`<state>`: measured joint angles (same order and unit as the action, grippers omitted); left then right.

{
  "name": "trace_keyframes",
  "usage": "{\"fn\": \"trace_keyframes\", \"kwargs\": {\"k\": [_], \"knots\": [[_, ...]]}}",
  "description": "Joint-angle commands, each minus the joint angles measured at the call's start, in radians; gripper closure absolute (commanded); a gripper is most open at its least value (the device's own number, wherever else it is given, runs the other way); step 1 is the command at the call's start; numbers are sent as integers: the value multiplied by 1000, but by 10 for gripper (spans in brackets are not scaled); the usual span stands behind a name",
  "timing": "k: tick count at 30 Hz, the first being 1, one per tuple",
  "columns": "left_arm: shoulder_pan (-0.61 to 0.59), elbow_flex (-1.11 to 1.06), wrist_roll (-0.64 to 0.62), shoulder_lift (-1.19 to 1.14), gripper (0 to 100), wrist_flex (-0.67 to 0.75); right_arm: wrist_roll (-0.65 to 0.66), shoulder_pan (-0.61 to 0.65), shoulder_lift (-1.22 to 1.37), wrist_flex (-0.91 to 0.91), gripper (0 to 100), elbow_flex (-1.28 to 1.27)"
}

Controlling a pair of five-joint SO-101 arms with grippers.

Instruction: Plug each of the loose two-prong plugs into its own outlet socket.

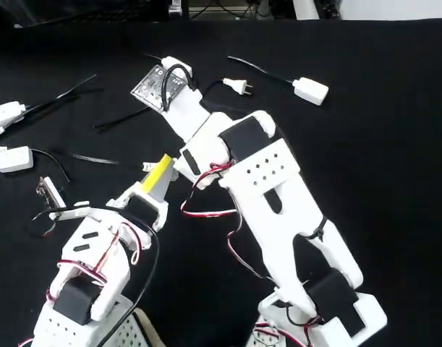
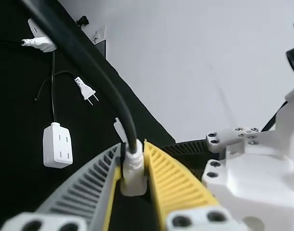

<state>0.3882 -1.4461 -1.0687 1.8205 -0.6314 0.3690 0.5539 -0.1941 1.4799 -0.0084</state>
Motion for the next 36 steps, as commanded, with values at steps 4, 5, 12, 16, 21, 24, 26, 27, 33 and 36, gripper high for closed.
{"fn": "trace_keyframes", "kwargs": {"k": [4, 5, 12, 16, 21, 24, 26, 27, 33, 36], "knots": [[51, 45, 2, 5, 970, -6, 26, -28, -4, -40, 986, 71], [51, 45, 2, 5, 970, -6, 26, -28, -4, -40, 986, 73], [53, 44, 2, 5, 970, -6, 17, -71, -4, -101, 986, 68], [56, 44, 2, 5, 970, -6, 17, -75, -2, -103, 986, 67], [90, 30, 2, 5, 970, -6, 15, -71, -2, -100, 986, 65], [84, 27, 2, 5, 970, 0, 15, -63, -4, -101, 986, 47], [84, 30, 3, 5, 970, -3, 15, -64, -4, -118, 986, 39], [81, 28, 3, 5, 970, -3, 14, -66, -4, -132, 986, 35], [-91, 30, 5, 5, 970, 8, -133, -176, -4, -149, 986, 74], [-170, 13, 3, 5, 970, 75, -157, -195, -2, -143, 986, 71]]}}
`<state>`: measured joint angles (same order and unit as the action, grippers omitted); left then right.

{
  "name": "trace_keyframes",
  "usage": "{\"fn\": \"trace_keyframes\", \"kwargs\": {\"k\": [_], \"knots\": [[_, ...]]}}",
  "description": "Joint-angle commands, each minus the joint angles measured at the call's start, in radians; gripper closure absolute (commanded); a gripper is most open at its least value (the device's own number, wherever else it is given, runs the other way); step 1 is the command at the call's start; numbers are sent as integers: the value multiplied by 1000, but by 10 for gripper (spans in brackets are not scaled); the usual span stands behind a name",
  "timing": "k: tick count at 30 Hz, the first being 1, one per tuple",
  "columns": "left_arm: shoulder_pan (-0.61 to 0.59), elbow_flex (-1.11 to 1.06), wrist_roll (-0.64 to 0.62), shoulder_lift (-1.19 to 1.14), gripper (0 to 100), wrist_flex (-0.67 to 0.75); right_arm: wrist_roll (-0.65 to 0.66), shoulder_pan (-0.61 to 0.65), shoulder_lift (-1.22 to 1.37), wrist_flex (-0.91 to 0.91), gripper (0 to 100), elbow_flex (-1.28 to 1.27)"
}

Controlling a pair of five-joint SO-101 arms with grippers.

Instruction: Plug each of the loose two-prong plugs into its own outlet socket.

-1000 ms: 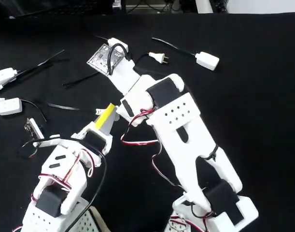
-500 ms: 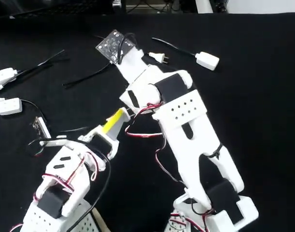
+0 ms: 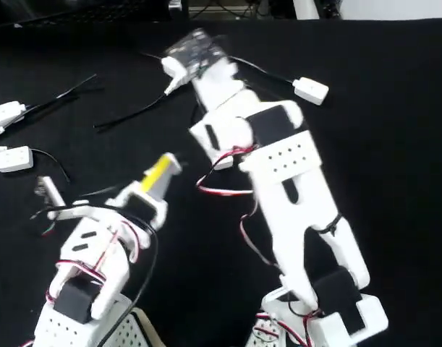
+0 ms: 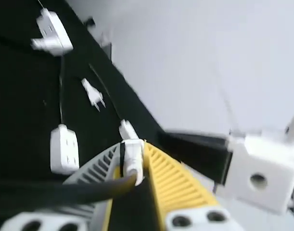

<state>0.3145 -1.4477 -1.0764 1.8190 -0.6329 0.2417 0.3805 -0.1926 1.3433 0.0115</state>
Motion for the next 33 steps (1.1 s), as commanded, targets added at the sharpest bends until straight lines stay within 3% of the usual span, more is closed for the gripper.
{"fn": "trace_keyframes", "kwargs": {"k": [1, 7, 13, 33], "knots": [[-105, 1, 11, 6, 970, 97, -29, -17, -4, 6, 986, 42], [-81, -53, 9, 6, 970, 180, -8, 137, -4, 100, 986, 28], [-77, -25, 9, 6, 970, 146, 137, 147, -5, 92, 986, -18], [25, -31, 9, 6, 970, 146, 137, 198, -5, -18, 986, -68]]}}
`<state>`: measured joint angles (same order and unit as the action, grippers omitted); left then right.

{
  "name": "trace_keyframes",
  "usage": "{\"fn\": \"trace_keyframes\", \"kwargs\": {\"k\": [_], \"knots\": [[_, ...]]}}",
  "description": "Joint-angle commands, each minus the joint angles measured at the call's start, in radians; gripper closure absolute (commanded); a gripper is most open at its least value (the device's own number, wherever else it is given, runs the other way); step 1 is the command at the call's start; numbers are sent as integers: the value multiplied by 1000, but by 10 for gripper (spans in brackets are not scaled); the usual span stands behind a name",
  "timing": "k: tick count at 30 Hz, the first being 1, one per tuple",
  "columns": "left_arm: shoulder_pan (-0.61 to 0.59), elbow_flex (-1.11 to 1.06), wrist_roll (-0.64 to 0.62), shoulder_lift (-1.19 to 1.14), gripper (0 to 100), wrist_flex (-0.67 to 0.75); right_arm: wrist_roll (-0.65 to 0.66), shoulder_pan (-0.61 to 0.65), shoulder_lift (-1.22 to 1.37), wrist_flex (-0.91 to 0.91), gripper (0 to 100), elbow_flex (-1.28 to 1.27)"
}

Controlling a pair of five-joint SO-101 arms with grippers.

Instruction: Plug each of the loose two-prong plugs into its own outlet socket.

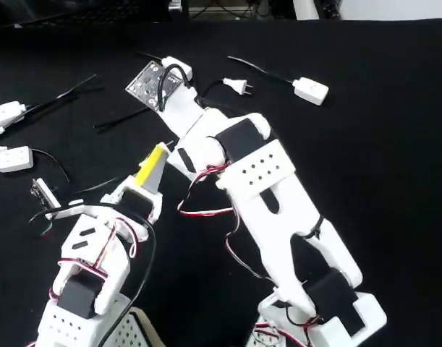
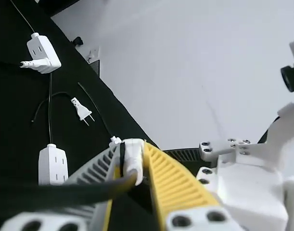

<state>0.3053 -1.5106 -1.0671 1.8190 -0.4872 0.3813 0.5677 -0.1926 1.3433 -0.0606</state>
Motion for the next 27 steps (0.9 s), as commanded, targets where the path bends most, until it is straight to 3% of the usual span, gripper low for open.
{"fn": "trace_keyframes", "kwargs": {"k": [1, 9, 16, 27], "knots": [[35, 31, 0, 6, 970, 0, -3, 11, -5, -18, 986, 5], [35, 30, 0, 6, 970, -2, -3, 9, -4, -40, 986, -4], [84, 79, 25, 6, 970, -118, -3, 9, -4, -40, 986, -8], [85, 70, 75, 6, 970, -98, -3, 9, -4, -40, 986, -12]]}}
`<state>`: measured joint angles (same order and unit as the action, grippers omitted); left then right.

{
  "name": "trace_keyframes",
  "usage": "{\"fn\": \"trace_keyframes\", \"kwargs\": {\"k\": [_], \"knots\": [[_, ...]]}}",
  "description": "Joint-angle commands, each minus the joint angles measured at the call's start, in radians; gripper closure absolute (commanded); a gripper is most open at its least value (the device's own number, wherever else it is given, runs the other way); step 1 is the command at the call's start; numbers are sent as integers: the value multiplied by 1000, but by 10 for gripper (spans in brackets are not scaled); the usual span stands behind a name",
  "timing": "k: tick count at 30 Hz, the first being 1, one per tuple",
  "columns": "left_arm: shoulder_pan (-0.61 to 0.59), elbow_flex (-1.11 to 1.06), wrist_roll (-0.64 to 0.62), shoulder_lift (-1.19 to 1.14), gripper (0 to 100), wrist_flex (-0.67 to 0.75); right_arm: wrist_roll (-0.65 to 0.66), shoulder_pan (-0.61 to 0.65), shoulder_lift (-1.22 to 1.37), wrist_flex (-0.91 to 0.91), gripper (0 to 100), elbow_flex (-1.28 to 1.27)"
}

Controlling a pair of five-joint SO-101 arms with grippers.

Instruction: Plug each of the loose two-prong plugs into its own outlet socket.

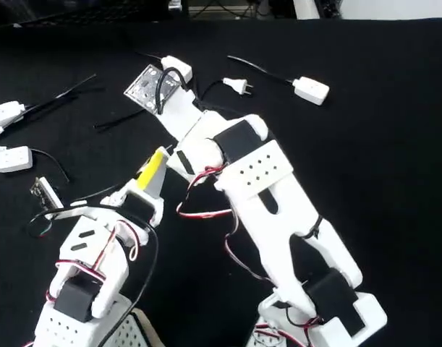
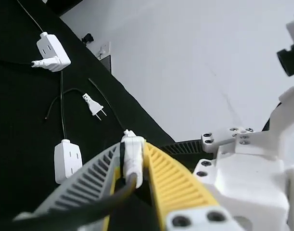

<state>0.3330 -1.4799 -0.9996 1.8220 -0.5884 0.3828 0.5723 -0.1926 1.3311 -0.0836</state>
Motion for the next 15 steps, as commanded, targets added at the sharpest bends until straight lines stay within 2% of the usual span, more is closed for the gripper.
{"fn": "trace_keyframes", "kwargs": {"k": [1, 15], "knots": [[61, 39, 8, 3, 970, 3, -5, 5, -4, -28, 986, 12], [74, 35, 6, 3, 970, 2, -5, -20, -5, -71, 986, -10]]}}
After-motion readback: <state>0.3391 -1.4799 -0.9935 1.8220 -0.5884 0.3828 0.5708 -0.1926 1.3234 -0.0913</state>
